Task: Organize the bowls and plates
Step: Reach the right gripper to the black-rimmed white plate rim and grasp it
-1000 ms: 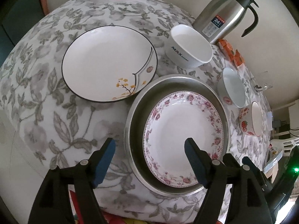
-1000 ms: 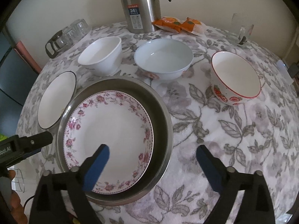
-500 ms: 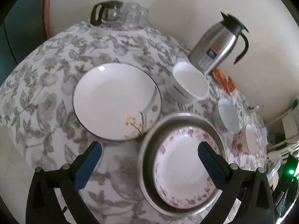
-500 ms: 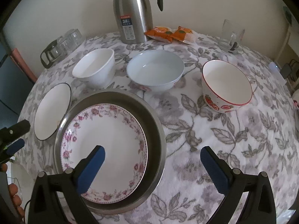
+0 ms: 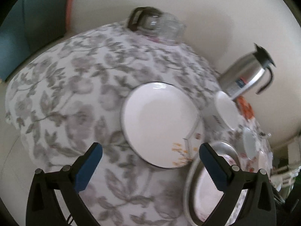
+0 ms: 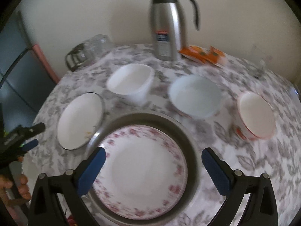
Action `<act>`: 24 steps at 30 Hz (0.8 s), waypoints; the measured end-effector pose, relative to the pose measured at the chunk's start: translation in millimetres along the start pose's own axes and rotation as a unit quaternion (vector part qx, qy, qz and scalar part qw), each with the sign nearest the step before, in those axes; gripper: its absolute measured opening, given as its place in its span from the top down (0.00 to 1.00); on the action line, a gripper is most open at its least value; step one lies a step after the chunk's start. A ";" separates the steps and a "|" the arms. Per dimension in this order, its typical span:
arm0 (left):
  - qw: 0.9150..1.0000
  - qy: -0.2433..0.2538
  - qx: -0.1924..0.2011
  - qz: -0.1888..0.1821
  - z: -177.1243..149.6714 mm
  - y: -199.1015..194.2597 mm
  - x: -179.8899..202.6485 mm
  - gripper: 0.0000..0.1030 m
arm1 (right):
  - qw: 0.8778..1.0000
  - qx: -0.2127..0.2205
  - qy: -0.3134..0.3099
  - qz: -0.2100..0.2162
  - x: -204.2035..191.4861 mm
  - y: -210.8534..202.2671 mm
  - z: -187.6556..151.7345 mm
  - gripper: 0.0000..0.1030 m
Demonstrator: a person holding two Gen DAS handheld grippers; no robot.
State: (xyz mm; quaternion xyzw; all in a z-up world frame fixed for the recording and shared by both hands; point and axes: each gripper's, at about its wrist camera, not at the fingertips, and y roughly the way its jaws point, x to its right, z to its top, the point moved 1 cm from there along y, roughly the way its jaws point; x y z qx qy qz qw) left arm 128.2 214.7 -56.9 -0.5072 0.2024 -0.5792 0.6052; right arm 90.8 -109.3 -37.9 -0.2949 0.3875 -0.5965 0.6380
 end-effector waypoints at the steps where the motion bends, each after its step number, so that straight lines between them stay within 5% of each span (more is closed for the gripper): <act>1: 1.000 -0.011 0.000 0.002 1.8 1.8 -6.1 0.01 | 1.000 -0.003 -0.010 0.008 -8.6 4.5 4.5 0.00; 4: 0.999 -0.050 -0.013 -0.011 7.8 11.0 -29.2 0.01 | 0.999 -0.015 -0.033 0.029 -32.8 20.6 13.7 0.02; 7: 0.997 -0.065 -0.028 -0.027 12.5 22.0 -41.8 0.02 | 0.997 -0.033 -0.046 0.058 -54.7 42.1 22.8 0.17; 11: 0.995 -0.071 -0.048 -0.045 16.8 35.6 -47.2 0.20 | 0.994 -0.047 -0.062 0.079 -81.5 69.9 34.6 0.21; 18: 0.993 -0.063 -0.073 -0.071 22.6 59.0 -45.1 0.36 | 0.989 -0.096 -0.032 0.111 -89.3 122.9 47.2 0.52; 24: 0.992 -0.051 -0.083 -0.078 30.1 74.4 -43.9 0.51 | 0.988 -0.113 -0.025 0.102 -90.7 150.2 55.8 0.62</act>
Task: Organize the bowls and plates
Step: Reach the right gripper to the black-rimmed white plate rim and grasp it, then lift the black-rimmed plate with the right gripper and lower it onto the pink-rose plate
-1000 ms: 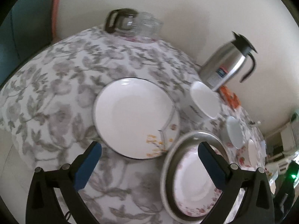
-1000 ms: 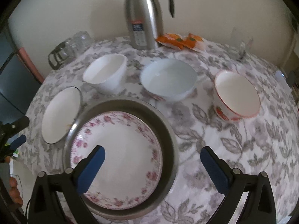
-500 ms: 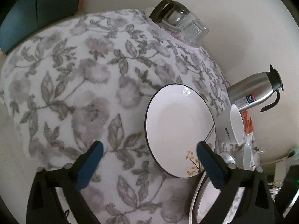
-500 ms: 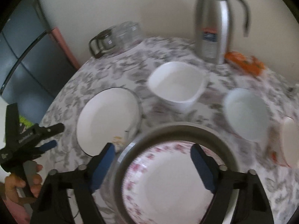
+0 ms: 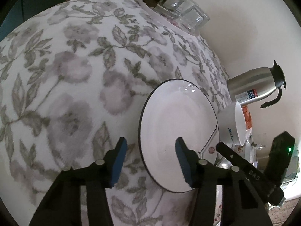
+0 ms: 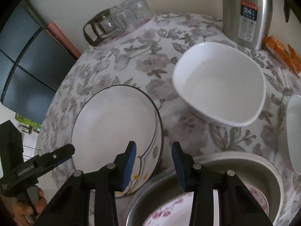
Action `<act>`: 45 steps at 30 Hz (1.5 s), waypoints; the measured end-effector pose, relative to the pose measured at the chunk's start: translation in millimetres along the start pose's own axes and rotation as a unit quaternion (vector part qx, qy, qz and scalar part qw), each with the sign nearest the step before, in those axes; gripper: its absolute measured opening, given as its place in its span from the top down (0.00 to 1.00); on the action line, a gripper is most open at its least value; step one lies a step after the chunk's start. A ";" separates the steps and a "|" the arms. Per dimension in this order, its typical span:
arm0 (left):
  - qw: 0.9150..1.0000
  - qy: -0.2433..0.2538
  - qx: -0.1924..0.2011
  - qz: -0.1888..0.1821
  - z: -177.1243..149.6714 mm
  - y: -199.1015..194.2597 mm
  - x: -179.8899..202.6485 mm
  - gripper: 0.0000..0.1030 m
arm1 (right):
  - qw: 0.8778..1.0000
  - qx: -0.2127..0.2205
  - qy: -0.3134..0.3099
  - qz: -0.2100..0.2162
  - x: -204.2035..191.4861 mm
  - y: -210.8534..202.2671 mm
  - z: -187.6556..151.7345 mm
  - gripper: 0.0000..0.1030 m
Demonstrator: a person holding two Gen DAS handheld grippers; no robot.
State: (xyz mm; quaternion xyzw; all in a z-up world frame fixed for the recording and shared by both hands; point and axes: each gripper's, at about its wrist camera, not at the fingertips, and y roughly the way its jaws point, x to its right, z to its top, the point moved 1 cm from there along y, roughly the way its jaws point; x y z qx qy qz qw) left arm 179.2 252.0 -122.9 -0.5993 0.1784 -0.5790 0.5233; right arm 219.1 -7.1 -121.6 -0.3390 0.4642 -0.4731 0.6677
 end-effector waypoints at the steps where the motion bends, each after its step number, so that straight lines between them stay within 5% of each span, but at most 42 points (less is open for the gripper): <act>1: 1.000 0.001 -0.001 0.000 0.6 0.7 -0.3 0.55 | 1.000 -0.003 0.000 -0.002 0.3 4.2 2.0 0.63; 11: 1.000 0.014 -0.007 0.011 8.9 14.6 -2.2 0.83 | 1.000 -0.005 -0.009 0.005 -1.7 21.6 6.4 0.79; 23: 0.998 0.044 0.001 0.041 6.7 19.4 0.9 0.88 | 0.999 0.019 0.007 0.029 5.3 16.1 3.1 0.89; 45: 0.993 0.095 0.041 0.052 -1.9 -30.2 33.5 0.87 | 0.997 0.064 -0.008 0.043 -5.6 -45.4 -9.1 0.89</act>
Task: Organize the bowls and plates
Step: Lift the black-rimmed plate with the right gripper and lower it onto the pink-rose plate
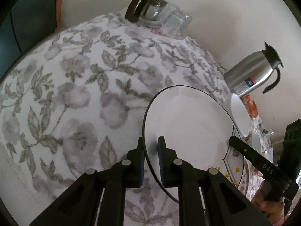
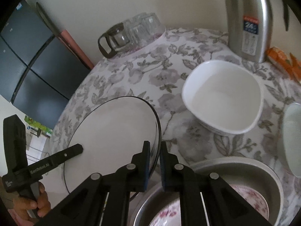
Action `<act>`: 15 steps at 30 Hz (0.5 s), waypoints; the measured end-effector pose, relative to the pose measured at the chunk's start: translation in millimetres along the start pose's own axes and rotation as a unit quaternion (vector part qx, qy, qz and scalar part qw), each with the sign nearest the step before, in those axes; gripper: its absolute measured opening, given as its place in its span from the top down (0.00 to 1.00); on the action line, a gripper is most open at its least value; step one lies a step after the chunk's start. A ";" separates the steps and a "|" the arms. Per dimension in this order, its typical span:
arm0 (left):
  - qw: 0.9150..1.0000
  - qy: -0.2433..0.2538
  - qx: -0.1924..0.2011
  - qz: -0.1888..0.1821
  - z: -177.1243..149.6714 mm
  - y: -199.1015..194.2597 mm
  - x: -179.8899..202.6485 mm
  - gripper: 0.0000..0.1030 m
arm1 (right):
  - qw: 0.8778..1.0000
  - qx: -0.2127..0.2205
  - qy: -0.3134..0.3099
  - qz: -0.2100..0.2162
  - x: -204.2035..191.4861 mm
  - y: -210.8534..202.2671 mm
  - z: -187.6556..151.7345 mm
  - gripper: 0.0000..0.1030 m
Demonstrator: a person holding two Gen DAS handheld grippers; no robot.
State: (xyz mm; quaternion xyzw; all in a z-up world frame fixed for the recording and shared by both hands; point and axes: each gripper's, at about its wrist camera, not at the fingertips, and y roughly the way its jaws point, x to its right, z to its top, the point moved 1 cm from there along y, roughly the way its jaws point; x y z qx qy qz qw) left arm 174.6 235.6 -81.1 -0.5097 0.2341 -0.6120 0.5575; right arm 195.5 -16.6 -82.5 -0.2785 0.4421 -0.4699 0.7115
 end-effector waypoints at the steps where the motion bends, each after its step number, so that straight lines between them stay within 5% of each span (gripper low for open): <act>1: 1.000 0.004 0.003 -0.002 -0.4 -4.3 3.8 0.87 | 1.000 0.005 0.004 0.000 0.7 -7.9 -0.4 0.89; 15: 0.996 0.085 0.025 -0.025 -21.3 -62.0 100.0 0.87 | 0.995 0.090 0.046 -0.019 37.6 -126.1 -29.3 0.89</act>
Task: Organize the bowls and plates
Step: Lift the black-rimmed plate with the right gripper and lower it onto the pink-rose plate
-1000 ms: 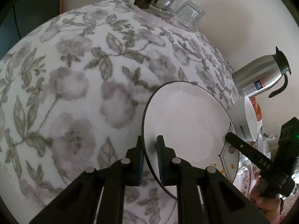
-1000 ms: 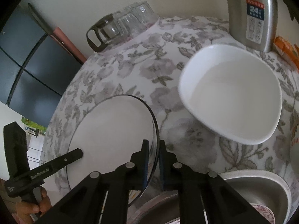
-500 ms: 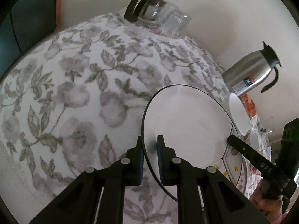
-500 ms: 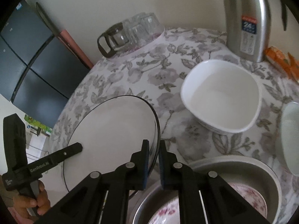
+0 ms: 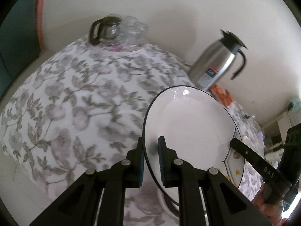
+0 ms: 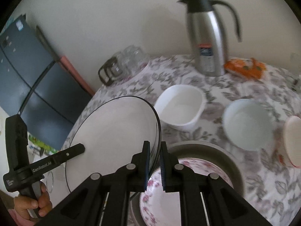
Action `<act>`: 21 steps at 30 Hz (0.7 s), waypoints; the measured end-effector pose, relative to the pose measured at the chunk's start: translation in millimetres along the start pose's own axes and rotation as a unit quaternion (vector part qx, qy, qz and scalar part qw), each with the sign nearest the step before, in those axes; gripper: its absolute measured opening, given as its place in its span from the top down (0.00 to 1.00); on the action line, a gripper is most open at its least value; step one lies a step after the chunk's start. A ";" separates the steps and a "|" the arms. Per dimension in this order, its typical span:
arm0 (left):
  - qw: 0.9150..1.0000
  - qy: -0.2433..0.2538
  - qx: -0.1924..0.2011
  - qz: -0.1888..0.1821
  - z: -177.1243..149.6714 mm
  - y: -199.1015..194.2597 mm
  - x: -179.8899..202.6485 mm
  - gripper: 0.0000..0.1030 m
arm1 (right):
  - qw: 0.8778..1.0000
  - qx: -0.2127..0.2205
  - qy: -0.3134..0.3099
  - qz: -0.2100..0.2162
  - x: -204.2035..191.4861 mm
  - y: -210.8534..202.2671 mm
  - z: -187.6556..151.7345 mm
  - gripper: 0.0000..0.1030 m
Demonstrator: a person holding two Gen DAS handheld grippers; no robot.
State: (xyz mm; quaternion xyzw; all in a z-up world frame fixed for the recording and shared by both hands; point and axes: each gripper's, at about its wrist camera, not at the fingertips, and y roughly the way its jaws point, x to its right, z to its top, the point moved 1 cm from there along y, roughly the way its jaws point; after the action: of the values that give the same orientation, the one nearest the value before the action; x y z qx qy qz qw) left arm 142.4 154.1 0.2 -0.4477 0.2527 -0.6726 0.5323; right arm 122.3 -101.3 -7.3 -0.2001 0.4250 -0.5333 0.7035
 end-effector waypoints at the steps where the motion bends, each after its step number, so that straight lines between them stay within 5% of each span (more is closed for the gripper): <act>1: 1.000 0.007 -0.001 -0.003 -0.9 -1.9 11.3 0.87 | 1.000 0.006 0.006 -0.004 6.5 -10.5 -1.2 0.89; 11: 0.997 0.059 -0.030 -0.026 -26.0 8.7 98.2 0.86 | 0.995 0.044 0.072 -0.046 74.6 -76.0 -21.2 0.89; 21: 0.995 0.057 -0.081 -0.011 -56.6 42.3 96.2 0.84 | 0.995 0.009 0.078 -0.066 94.3 -59.4 -48.9 0.89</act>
State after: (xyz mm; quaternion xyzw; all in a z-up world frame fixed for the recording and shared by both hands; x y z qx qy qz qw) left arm 110.6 42.8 -28.9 -0.4529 0.3314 -0.6802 0.4716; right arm 54.8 -200.5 -27.2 -0.1793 0.4600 -0.5963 0.6330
